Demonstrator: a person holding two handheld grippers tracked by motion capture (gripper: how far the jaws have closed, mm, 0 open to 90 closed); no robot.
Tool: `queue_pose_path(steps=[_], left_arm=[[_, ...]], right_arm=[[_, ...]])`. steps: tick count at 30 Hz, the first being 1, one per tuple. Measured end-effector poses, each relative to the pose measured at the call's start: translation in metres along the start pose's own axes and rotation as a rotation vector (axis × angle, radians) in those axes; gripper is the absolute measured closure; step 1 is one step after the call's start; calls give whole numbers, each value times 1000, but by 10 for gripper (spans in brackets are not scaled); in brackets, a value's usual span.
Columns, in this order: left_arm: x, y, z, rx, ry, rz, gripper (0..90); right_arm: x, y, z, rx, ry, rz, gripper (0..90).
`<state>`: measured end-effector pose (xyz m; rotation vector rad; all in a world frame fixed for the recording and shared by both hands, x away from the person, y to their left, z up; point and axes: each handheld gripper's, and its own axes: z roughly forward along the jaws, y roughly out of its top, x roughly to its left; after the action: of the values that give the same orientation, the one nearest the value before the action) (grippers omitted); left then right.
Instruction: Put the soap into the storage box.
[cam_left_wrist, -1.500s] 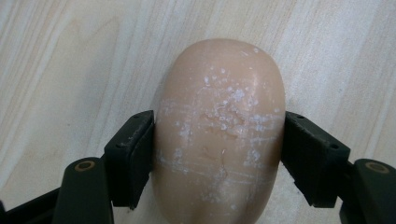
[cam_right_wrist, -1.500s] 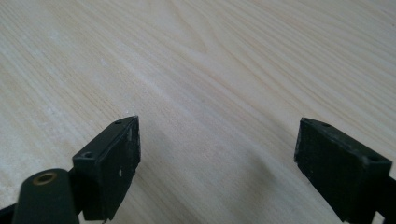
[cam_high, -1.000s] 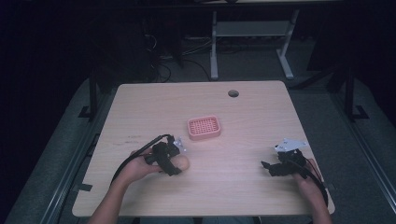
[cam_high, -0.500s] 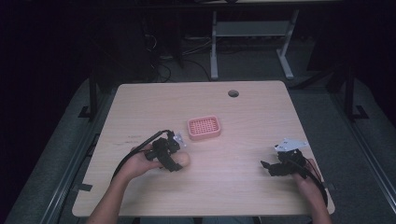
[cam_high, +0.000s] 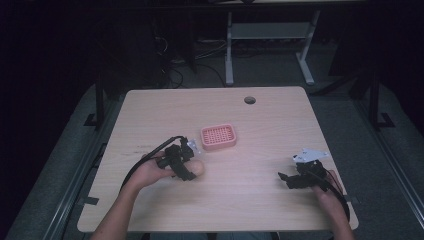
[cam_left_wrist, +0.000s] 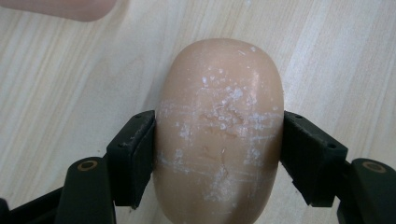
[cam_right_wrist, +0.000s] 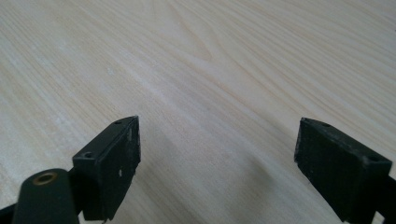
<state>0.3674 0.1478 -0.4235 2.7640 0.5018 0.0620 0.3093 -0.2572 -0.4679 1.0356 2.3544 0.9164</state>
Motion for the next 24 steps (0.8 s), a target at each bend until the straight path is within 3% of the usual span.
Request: queue_pose_path(steps=[8, 24], left_arm=[[6, 6, -3, -21, -4, -8, 311], [14, 16, -7, -5, -4, -1, 311]], right_arm=[[-1, 0, -1, -3, 1, 2, 139], [-1, 0, -1, -10, 4, 2, 139]])
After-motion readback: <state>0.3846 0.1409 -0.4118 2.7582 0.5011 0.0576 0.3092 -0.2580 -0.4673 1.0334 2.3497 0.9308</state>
